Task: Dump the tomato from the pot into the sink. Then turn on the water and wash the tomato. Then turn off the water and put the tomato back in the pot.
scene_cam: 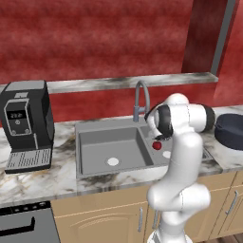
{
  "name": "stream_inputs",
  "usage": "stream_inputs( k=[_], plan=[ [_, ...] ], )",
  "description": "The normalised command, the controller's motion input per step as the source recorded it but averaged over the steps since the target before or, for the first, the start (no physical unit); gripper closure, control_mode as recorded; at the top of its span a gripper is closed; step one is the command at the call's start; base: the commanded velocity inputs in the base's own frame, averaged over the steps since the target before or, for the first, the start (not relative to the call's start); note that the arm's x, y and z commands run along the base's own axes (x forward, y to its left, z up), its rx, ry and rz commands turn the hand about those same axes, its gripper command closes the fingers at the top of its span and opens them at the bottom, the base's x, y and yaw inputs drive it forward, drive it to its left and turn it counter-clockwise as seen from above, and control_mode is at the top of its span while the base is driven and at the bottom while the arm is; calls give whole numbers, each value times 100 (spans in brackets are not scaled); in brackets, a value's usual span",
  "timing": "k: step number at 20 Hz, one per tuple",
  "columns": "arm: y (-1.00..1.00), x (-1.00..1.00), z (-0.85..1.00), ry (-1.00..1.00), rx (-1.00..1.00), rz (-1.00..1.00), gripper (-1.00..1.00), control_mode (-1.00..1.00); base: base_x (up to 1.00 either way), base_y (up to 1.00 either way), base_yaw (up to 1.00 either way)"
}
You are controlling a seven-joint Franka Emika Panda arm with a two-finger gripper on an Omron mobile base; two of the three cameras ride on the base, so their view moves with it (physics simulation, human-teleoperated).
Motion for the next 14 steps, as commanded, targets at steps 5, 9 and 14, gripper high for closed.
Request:
stream_inputs(
  k=[5,9,14],
  plan=[
    [-37,-18,52,-22,1,0,-100,-100,0,0,0],
    [-43,-7,30,-13,1,0,-100,-100,0,0,0],
    [-28,-13,50,-13,6,0,-100,-100,0,0,0]
  ],
)
